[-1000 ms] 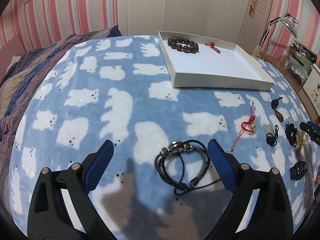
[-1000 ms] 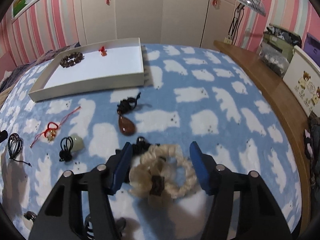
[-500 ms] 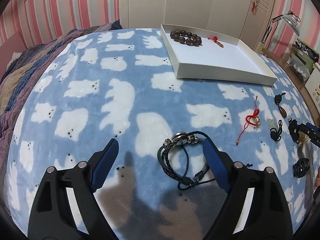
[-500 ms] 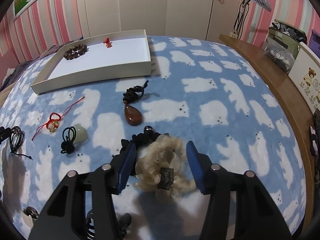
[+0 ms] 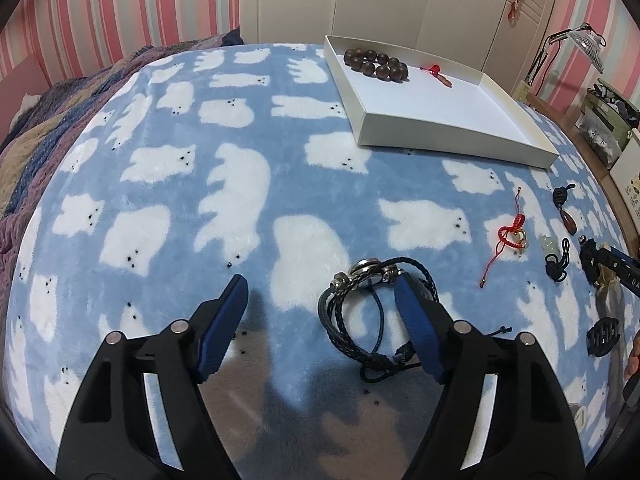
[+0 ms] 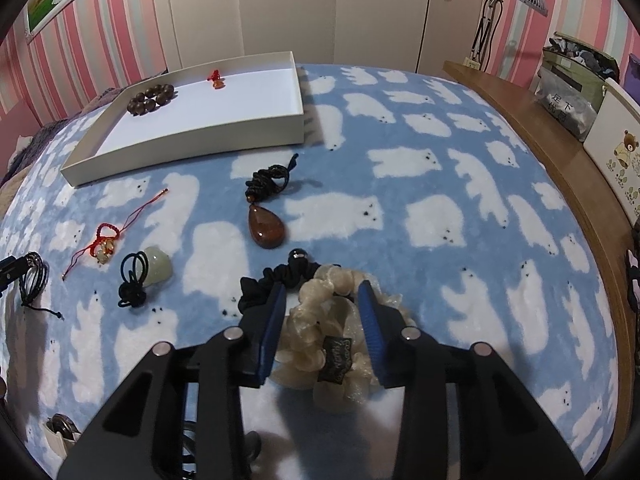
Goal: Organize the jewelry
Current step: 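Grasp the cream ruffled scrunchie with the right tool while the left tool approaches the black braided bracelet, then close the left tool on the black braided bracelet while the right tool holds the scrunchie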
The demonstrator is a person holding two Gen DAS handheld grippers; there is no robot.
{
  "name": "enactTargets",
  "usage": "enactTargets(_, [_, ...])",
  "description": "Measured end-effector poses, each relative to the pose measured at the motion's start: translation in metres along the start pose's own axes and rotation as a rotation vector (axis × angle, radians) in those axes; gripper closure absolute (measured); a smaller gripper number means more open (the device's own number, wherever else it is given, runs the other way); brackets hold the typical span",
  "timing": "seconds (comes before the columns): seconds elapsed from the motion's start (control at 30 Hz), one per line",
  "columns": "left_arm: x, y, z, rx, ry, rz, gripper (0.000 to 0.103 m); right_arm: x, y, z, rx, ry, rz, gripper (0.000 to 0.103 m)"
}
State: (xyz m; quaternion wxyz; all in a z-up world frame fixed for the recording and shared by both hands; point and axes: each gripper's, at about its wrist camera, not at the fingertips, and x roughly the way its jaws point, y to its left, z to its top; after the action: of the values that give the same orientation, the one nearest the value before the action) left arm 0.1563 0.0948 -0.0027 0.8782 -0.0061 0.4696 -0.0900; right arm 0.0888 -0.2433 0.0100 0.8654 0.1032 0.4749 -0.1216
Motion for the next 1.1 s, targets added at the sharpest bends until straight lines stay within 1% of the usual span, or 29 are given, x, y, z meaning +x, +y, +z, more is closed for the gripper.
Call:
enactTargets(0.17, [0.004,-0.001,0.001,0.001,0.009,0.004,0.035,0.001,-0.001,0.001,0.003,0.002,0.003,0.077])
enactTargets(0.23, [0.007,0.000,0.001,-0.005,0.021,-0.001,0.043,0.000,-0.001,0.001,0.002,0.001,0.011,0.081])
enactTargets(0.3, [0.010,0.000,0.001,-0.010,0.028,-0.005,0.046,0.000,-0.003,0.002,0.010,-0.003,0.019,0.085])
enactTargets(0.33, [0.010,0.000,0.001,-0.011,0.029,-0.004,0.049,0.000,-0.003,0.002,0.013,-0.005,0.022,0.089])
enactTargets(0.37, [0.010,0.000,0.001,-0.009,0.028,-0.004,0.050,0.001,-0.004,0.003,0.018,-0.004,0.027,0.089])
enactTargets(0.43, [0.011,-0.002,0.002,-0.001,0.025,-0.004,0.059,0.002,-0.006,0.003,0.026,0.000,0.035,0.091])
enactTargets(0.57, [0.014,-0.008,0.002,0.023,0.028,0.010,0.063,-0.001,-0.006,0.005,0.034,-0.018,0.049,0.092])
enactTargets(0.63, [0.014,-0.010,0.002,0.033,0.026,0.006,0.072,-0.002,-0.006,0.007,0.032,-0.023,0.051,0.092])
enactTargets(0.73, [0.015,-0.013,0.002,0.046,0.026,0.009,0.080,-0.003,-0.005,0.009,0.032,-0.033,0.052,0.092])
enactTargets(0.77, [0.015,-0.014,0.003,0.050,0.025,0.013,0.081,-0.003,-0.005,0.010,0.031,-0.038,0.050,0.092])
enactTargets(0.83, [0.015,-0.015,0.004,0.055,0.025,0.017,0.087,-0.005,-0.006,0.013,0.034,-0.049,0.051,0.092])
enactTargets(0.97, [0.016,-0.017,0.005,0.067,0.020,0.028,0.088,-0.006,-0.006,0.020,0.031,-0.065,0.057,0.092])
enactTargets(1.0, [0.016,-0.017,0.004,0.070,0.020,0.033,0.090,-0.006,-0.006,0.021,0.031,-0.067,0.060,0.092])
enactTargets(1.1, [0.017,-0.020,0.003,0.084,0.027,0.044,0.089,-0.004,-0.005,0.022,0.027,-0.065,0.069,0.092])
